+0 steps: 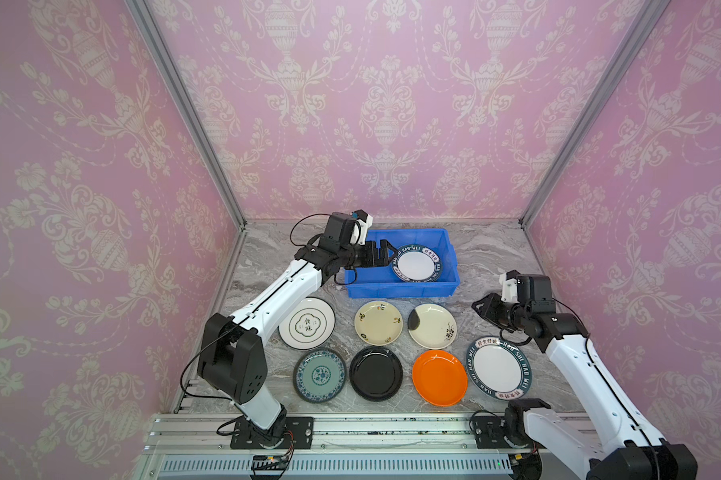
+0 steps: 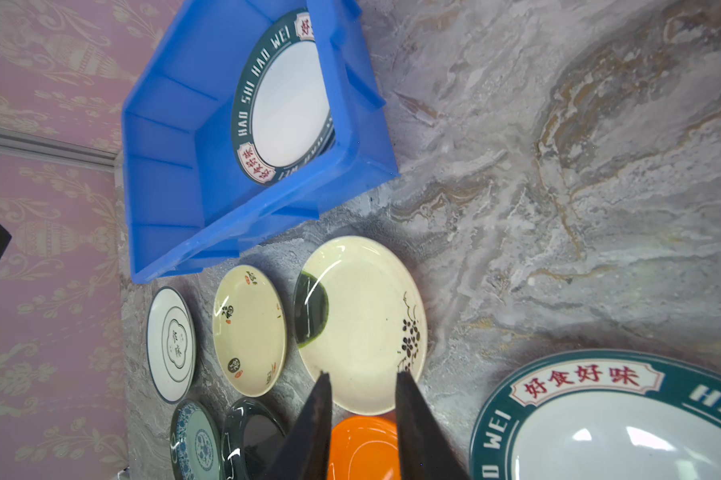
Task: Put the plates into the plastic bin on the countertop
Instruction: 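Reach the right gripper down to the cream plate with a dark green spot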
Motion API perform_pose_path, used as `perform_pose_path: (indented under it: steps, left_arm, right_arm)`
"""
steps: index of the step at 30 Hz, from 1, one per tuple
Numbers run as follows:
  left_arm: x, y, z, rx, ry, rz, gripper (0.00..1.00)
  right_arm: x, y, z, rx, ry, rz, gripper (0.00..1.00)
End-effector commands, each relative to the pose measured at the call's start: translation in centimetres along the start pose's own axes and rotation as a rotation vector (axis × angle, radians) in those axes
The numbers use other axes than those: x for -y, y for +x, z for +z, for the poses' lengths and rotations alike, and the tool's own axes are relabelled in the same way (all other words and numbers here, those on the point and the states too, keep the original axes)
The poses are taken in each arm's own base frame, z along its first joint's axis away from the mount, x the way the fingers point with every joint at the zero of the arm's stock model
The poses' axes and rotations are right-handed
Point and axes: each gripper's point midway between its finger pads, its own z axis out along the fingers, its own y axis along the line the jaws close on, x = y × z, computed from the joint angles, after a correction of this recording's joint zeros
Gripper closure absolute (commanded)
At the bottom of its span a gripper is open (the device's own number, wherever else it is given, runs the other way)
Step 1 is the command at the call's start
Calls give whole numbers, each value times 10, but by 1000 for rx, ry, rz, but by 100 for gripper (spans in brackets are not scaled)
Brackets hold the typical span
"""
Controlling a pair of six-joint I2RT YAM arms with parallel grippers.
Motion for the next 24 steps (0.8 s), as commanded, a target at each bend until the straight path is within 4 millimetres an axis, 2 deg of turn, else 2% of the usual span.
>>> perform_pose_path:
  steps: [1,5,9,16,24]
  left_arm:
    - [2,34,2,-91,47,-6,1]
    - [-1,47,11,-124,76,-10,1]
    - [-4,52,19,-139,90,-15,1]
    - [-5,46,31,-102,118,-44,1]
    - [-3,32,42,-50,152,-75,1]
  right_arm:
    - [11,33,13,-121,5,7,72]
    - [19,43,26,-149,8,23,71]
    - [25,50,38,-173,14,26,71]
    - [33,56,60,-197,19,34,70]
    - [27,50,81,-207,-5,40,71]
